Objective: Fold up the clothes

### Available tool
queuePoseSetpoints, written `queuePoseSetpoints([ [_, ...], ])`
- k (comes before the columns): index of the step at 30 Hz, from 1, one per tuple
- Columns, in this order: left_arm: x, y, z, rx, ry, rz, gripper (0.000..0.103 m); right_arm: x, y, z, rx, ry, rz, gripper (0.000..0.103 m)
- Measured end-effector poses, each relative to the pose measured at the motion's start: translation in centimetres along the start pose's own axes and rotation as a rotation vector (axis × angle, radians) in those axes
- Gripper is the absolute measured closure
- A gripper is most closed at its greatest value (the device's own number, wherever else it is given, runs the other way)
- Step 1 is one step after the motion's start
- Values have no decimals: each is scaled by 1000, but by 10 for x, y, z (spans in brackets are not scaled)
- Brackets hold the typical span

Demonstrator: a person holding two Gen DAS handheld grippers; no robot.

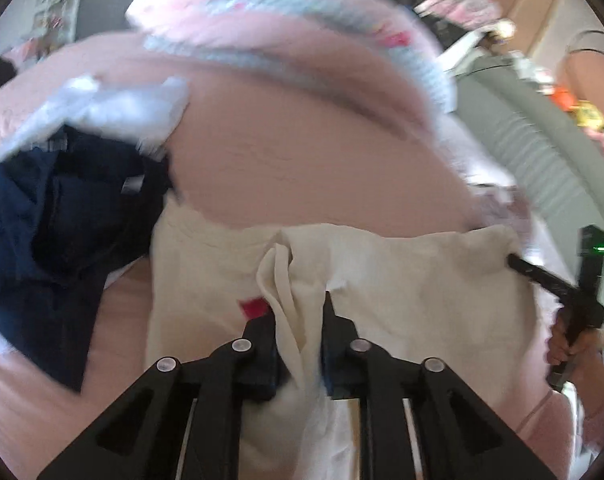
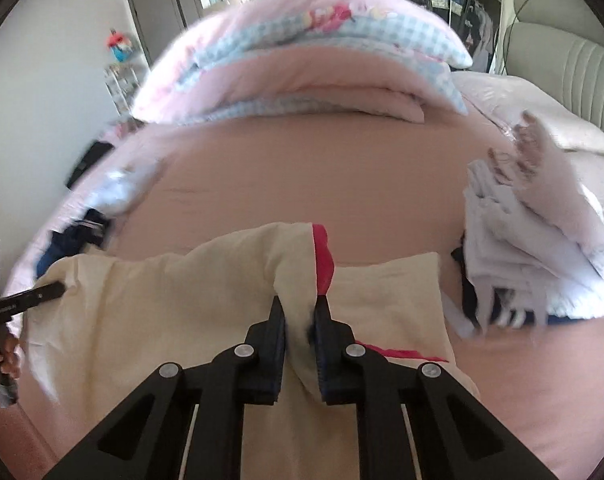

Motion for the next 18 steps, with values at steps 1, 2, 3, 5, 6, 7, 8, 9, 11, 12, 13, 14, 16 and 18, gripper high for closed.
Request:
queuePoseSetpoints([
  [1,-12,3,15,-23,-17,-17,77,-2,1,18,-28,26,-8,88],
  [2,-18,4,24,-35,-27,-30,73,-6,5,38,-65,39,-12,88],
  [3,-18,4,22,-35,-37,-39,70,-10,9,58,-103,52,-16,84],
  [5,-15,0,11,-27,-59,-55,68,-11,11,72,-122,60,17,83],
  [6,-13,0,-2,10,-72,-58,67,-8,8,65,-124,49,45,81],
  [7,-10,0,-19,59,-86,-60,64,0,8,49,-101,27,89,78],
  [8,-5,3,-40,120,-111,-65,62,9,8,34,-78,4,133,76],
  [9,0,9,-59,169,-137,-78,56,17,8,19,-55,-19,176,69],
  [11,11,33,-92,232,-150,-131,55,40,22,-17,-21,-21,269,53],
  [12,17,48,-103,244,-141,-161,55,51,32,-34,-14,-21,315,49],
  [13,22,66,-110,248,-118,-210,55,57,50,-44,-39,-44,365,48],
  [14,24,85,-114,250,-79,-281,55,62,68,-54,-65,-69,415,47],
  [16,15,128,-113,245,75,-508,55,73,104,-74,-117,-118,515,45],
  [18,5,161,-111,251,184,-678,55,72,147,-72,-225,-219,629,43],
])
Point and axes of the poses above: each gripper's, at about its wrist camera, not at the fingertips, and z roughly the way its jaws point, x to its right, y to its underside, the point moved 3 cm from there along z, roughly the way its jaws point, and after that the axes turned 14 degrees about y, right-handed, at the moved point
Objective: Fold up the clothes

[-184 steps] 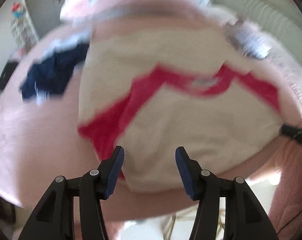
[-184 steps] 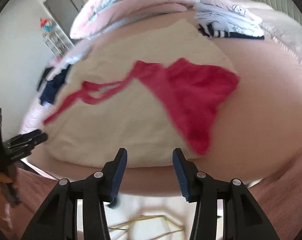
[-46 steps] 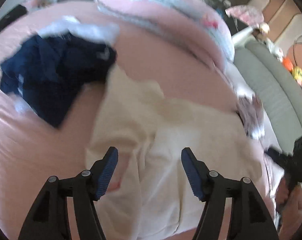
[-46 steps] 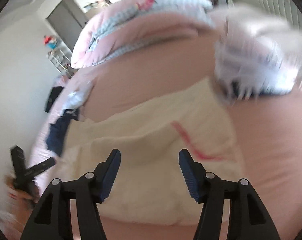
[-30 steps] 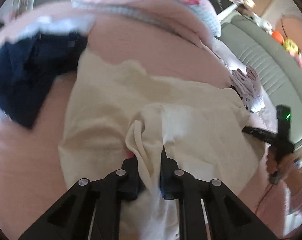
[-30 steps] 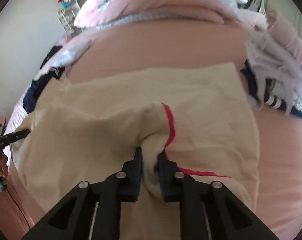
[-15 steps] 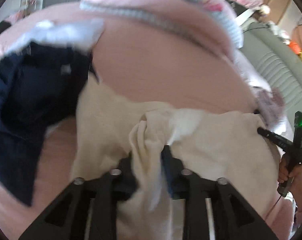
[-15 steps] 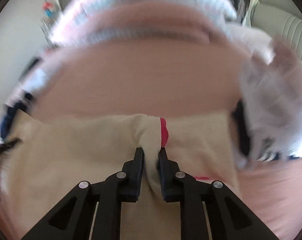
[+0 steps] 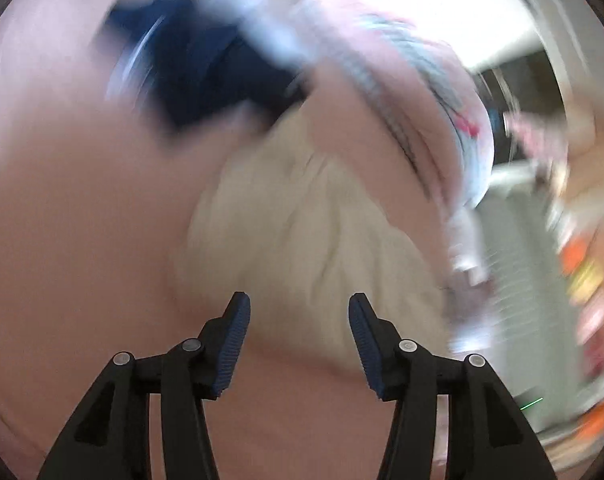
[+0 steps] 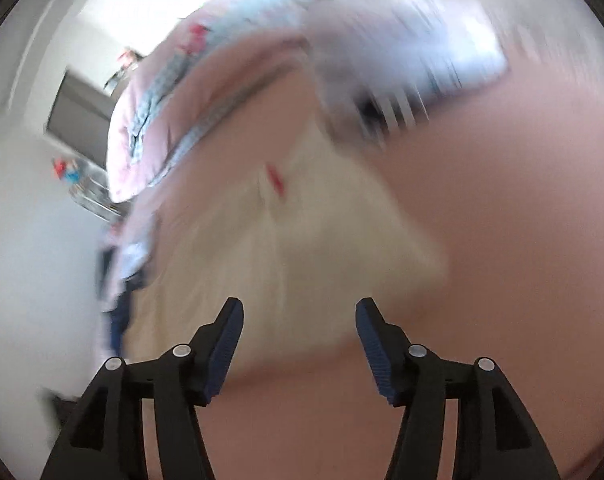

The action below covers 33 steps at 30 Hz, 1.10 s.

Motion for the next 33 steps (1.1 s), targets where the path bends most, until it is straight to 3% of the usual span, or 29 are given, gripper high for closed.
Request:
queuePoseSetpoints([
  [1,-8,3,-1,16,8,-26,55,10,15,8,-62,-25,49,43],
  [3,-23,10,-4,49,25,-78,55,22,29,20,-85,1,90,43],
  [5,-32,13,-3,87,42,-111,55,23,27,19,-14,-25,120,43],
  [10,-31,2,16,204,92,-110,54,8,1,37,73,9,157,35],
  [14,-21,7,30,309,-6,-34,49,-15,-15,55,129,75,115,31],
  [15,-13,7,36,300,-42,3,44,-28,-19,60,130,113,51,37],
  [16,-7,7,40,276,-66,30,43,-32,-22,62,130,129,17,57],
  [18,-6,9,39,223,-80,22,43,-38,-27,63,133,152,-32,84],
  [21,-31,29,14,204,42,-170,43,-38,-25,57,130,167,-39,83],
  [22,-33,35,10,211,77,-184,43,-35,-22,56,117,172,-27,74],
  [24,-31,38,13,192,73,-115,43,-25,-15,56,97,135,26,59],
  [26,-29,33,19,221,75,-80,43,-16,-9,55,109,73,95,57],
  [27,-28,26,24,234,75,-72,43,-17,-9,56,116,69,104,50],
  [28,-28,19,29,246,74,-66,43,-22,-10,59,120,76,89,40],
  [30,-27,12,39,259,55,-54,43,-38,-18,66,142,101,4,30],
  [32,-20,6,46,254,31,1,43,-50,-27,74,162,142,-70,34],
  [33,-16,4,48,237,22,35,45,-54,-31,78,172,170,-101,62],
])
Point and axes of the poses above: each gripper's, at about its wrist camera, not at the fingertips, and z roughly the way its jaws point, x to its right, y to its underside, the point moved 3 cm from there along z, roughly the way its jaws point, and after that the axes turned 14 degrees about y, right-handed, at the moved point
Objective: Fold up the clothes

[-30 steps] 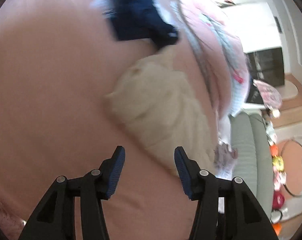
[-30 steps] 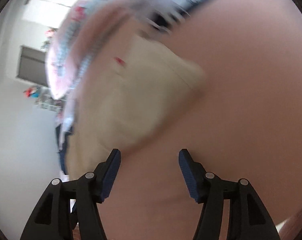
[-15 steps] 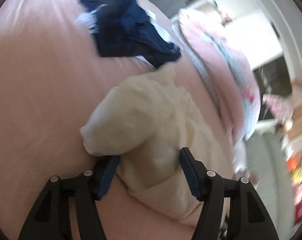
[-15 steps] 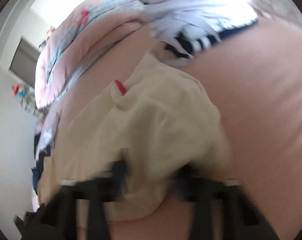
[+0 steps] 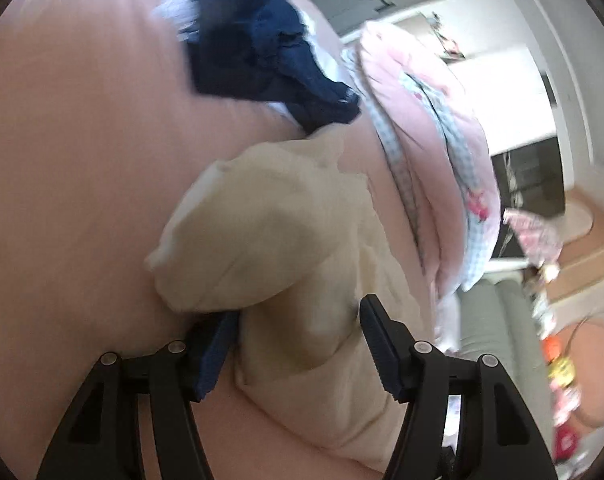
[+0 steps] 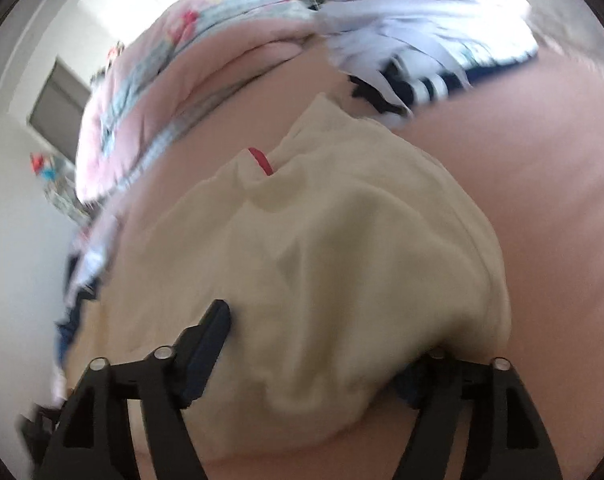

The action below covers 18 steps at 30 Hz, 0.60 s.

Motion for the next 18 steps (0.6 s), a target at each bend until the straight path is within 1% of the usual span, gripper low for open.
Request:
queuePoseSetpoints([
  [1,2,-1,-2,-12,2,20,67,2,-4,1,-7,11,8,85],
  [2,3,-2,-7,-22,8,33,83,5,-8,3,-15,21,17,86],
  [3,6,-4,-10,-37,6,50,88,9,-11,-3,-5,2,38,92],
  [4,10,-6,-14,-53,1,67,93,14,-13,-9,5,-18,59,94],
  [7,32,-8,-22,-100,-6,170,96,5,-14,-44,99,-3,-28,95],
  [9,48,-5,-36,-123,-8,238,97,1,-10,-74,152,-6,-74,95],
  [10,53,-4,-43,-133,-5,256,97,7,-5,-84,153,-4,-76,95],
  [12,54,-2,-49,-153,-39,296,97,21,5,-103,155,1,-79,95],
  [13,53,-1,-51,-164,-60,316,98,32,13,-99,124,2,-71,95],
  [16,18,-1,-55,-206,-139,243,98,67,37,-85,28,6,-46,95],
  [17,10,-1,-58,-212,-142,220,98,78,45,-81,-4,8,-38,95],
  [18,5,-2,-61,-214,-136,200,97,84,45,-81,-11,-12,-15,95],
])
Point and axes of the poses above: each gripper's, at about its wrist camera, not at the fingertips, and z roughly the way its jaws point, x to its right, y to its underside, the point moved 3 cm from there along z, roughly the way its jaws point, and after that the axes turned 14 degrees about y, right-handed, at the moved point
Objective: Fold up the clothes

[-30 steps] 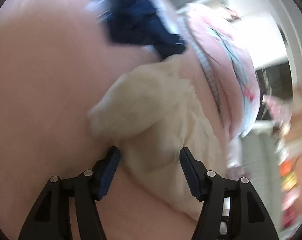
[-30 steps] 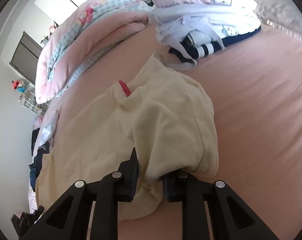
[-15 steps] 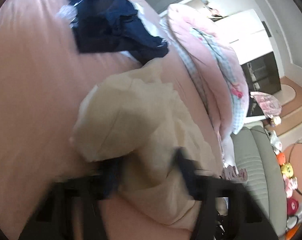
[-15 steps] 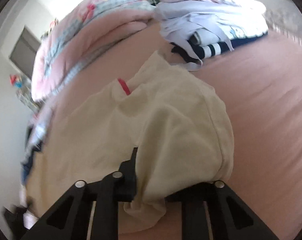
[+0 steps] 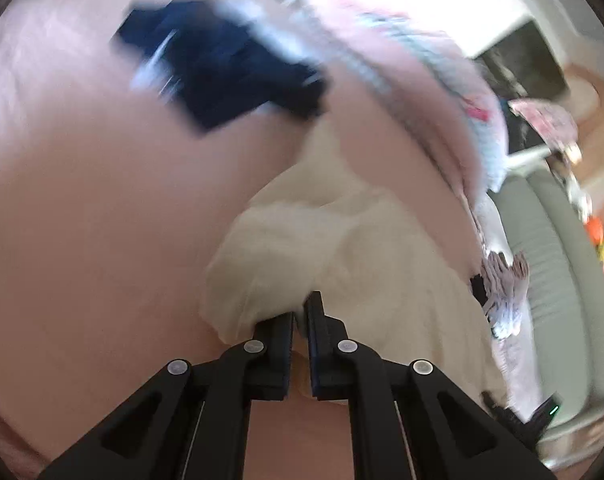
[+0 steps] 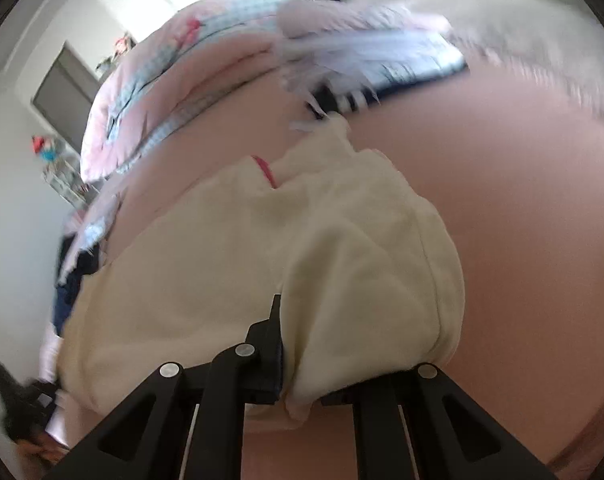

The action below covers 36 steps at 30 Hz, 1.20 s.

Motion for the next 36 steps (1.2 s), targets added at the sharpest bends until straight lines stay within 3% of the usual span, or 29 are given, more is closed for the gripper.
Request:
queuePoseSetpoints([
  [3,-13,1,-11,8,3,-29,95,-3,-3,-6,6,-20,-21,95],
  [5,-14,-5,-26,57,-54,7,95,3,-1,-5,-17,-33,4,95],
  [8,-30,-16,-49,146,-125,-38,95,13,3,-2,-42,-75,93,94],
  [11,-38,-13,-46,116,2,-120,93,15,6,1,-67,-77,117,85],
  [12,-41,-12,-44,102,50,-147,86,17,7,4,-80,-67,123,80],
  [14,-44,-6,-37,81,140,-215,48,21,10,11,-111,-79,154,69],
  [15,-43,1,-31,78,181,-259,23,18,10,13,-108,-84,159,62],
  [16,-43,8,-24,74,221,-303,23,16,10,15,-105,-89,165,56],
  [18,-39,19,-15,90,280,-354,23,11,11,20,-98,-100,176,43],
  [19,-35,22,-14,118,288,-346,23,1,12,19,-83,-85,149,42],
  [21,-29,22,-5,128,292,-343,23,-16,14,19,-58,-62,96,45],
  [24,-23,20,10,132,293,-341,24,-22,13,23,-32,-34,119,50],
  [29,-20,15,20,205,328,-338,24,-28,11,29,-6,-7,152,47],
  [32,-23,-3,30,235,270,-313,25,-32,10,30,-9,3,142,45],
  [33,-24,-9,34,245,247,-306,33,-32,9,29,-9,5,130,53],
  [34,-26,-15,37,255,223,-299,73,-32,8,30,-15,5,115,74],
  [35,-24,-17,42,209,193,-272,98,-32,7,31,-21,5,100,81],
  [36,-21,-19,49,141,160,-236,96,-32,5,30,-20,1,92,88],
])
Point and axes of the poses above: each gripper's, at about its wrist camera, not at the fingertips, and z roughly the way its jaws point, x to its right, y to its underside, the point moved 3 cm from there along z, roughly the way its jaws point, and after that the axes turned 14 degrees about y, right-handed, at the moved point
